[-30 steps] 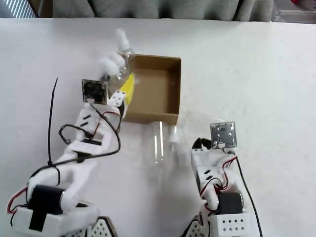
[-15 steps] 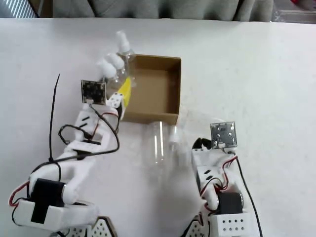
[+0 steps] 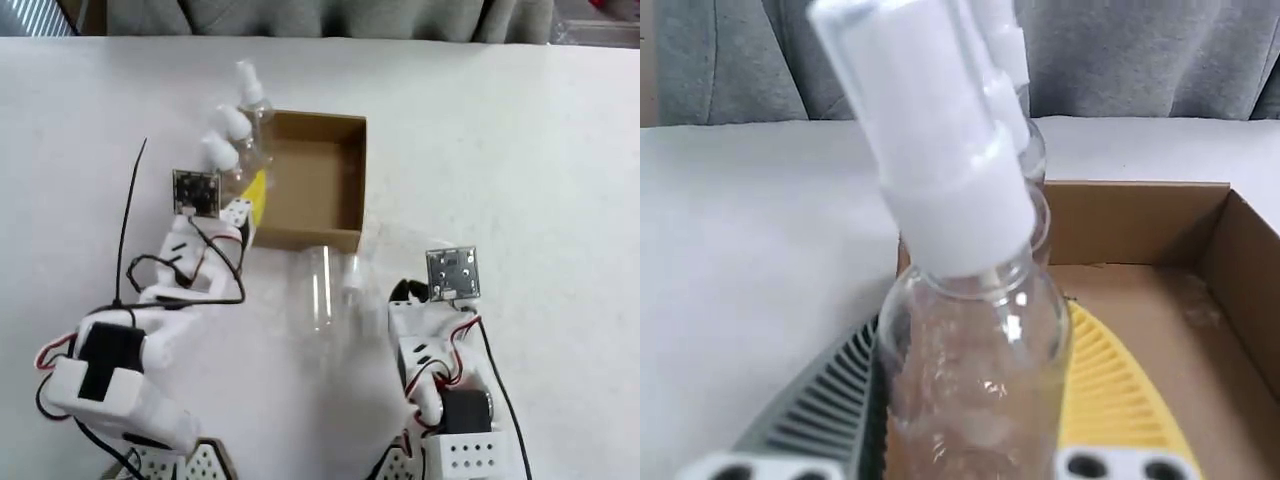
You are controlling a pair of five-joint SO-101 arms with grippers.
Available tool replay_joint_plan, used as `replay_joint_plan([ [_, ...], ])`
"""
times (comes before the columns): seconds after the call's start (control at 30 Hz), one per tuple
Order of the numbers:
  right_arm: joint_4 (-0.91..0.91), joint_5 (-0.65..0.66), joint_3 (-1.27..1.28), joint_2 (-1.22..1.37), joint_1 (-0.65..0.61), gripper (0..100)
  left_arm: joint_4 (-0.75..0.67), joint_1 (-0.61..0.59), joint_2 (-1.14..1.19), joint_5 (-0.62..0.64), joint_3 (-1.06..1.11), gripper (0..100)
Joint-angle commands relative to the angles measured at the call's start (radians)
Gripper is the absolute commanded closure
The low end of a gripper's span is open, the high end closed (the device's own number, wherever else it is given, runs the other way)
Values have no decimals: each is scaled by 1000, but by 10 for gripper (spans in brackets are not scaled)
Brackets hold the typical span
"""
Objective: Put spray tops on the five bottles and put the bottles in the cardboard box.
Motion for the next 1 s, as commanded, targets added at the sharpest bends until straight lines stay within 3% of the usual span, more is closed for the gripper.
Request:
replay_joint_plan([
  [0.0, 12, 12, 9, -7, 12, 984, -25, -5, -5, -9, -49, 980],
  [0.47, 12, 12, 9, -7, 12, 984, 20, -1, -5, -11, -31, 976],
  [0.7, 12, 12, 9, -7, 12, 984, 20, -1, -8, -5, -12, 763],
  [0.97, 12, 12, 9, -7, 12, 984, 84, -5, -15, -2, -17, 695],
])
